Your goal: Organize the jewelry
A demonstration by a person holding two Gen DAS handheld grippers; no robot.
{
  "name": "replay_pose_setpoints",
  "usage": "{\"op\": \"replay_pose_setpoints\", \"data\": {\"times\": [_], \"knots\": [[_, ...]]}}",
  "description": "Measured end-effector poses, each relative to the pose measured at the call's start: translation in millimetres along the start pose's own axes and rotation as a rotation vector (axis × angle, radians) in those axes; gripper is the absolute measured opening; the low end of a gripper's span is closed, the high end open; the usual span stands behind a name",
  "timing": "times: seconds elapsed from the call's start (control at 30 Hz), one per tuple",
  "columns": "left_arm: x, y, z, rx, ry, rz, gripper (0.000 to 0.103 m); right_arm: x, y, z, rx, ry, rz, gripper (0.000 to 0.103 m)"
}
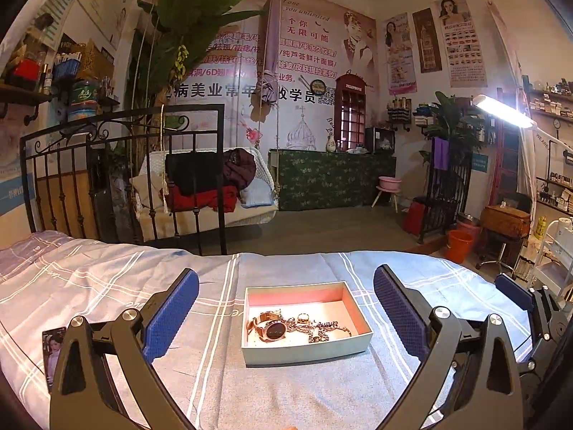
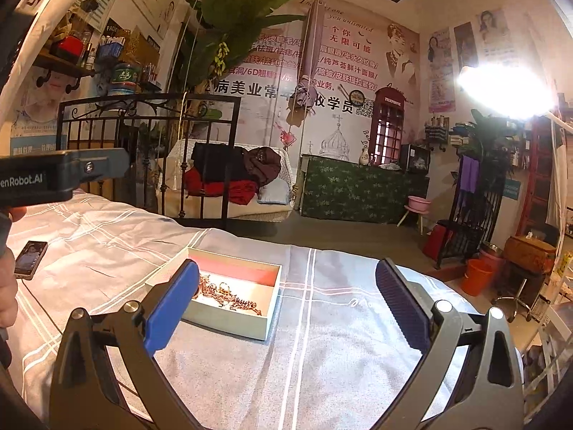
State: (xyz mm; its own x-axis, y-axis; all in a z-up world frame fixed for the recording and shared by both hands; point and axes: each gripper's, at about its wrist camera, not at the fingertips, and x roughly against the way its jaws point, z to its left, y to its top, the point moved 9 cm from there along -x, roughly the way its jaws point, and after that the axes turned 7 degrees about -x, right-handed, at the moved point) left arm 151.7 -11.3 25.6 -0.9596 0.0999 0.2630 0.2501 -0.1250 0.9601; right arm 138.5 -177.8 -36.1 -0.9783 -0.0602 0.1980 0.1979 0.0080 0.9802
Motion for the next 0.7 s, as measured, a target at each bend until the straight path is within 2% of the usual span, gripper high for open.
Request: {"op": "replay_pose_setpoints", "data": {"times": [0.37,0.7], "knots": [[4.9,-5.1,24.6,0.01,0.059,0.01,0.097,7.7,17.8,-7.6,-0.021,0.003,-0.042,0.097],[3.6,-6.2,29.0,0.001,0.066,0.006,0.097,9.5,26.8,-7.6,-0.027,0.005,-0.055,0.097]]}}
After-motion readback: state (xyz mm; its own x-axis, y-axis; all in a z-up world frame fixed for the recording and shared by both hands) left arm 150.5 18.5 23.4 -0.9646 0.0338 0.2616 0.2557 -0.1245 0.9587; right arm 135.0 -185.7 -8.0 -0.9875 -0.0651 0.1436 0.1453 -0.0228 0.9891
